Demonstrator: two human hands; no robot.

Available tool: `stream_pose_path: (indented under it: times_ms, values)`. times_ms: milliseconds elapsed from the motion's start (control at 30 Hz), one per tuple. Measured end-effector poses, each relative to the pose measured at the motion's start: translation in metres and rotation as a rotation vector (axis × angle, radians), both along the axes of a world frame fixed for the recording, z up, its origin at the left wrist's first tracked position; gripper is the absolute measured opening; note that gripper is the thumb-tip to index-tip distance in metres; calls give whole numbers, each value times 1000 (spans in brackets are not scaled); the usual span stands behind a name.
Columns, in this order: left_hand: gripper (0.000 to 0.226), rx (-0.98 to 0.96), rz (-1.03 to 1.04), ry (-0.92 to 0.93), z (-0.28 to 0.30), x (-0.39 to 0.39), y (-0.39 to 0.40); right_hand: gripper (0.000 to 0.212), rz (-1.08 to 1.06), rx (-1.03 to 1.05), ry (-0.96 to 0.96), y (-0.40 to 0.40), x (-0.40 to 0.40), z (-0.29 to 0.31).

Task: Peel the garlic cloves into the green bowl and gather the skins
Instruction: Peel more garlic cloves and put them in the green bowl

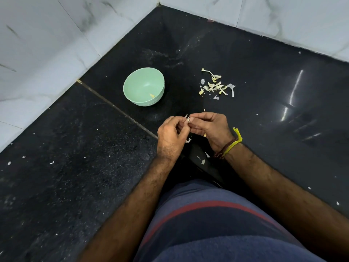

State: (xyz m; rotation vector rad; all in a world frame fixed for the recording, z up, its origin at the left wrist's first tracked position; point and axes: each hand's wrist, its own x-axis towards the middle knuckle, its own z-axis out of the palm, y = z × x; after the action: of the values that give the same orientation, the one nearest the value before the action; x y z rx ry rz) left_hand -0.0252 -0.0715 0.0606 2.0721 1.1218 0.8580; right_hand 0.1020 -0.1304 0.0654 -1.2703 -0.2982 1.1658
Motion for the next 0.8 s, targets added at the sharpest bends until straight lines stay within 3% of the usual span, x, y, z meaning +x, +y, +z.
stream_pose_path:
  times_ms: [467, 667, 800]
  values:
    - [5, -62, 49, 35, 4, 6, -5, 12, 127, 56, -503, 0, 7, -2]
    - [11, -148, 51, 60, 0, 6, -3, 12, 231, 106, -493, -2, 14, -7]
    - [10, -221, 38, 73, -4, 7, -4, 14, 219, 118, -306, -4, 14, -13]
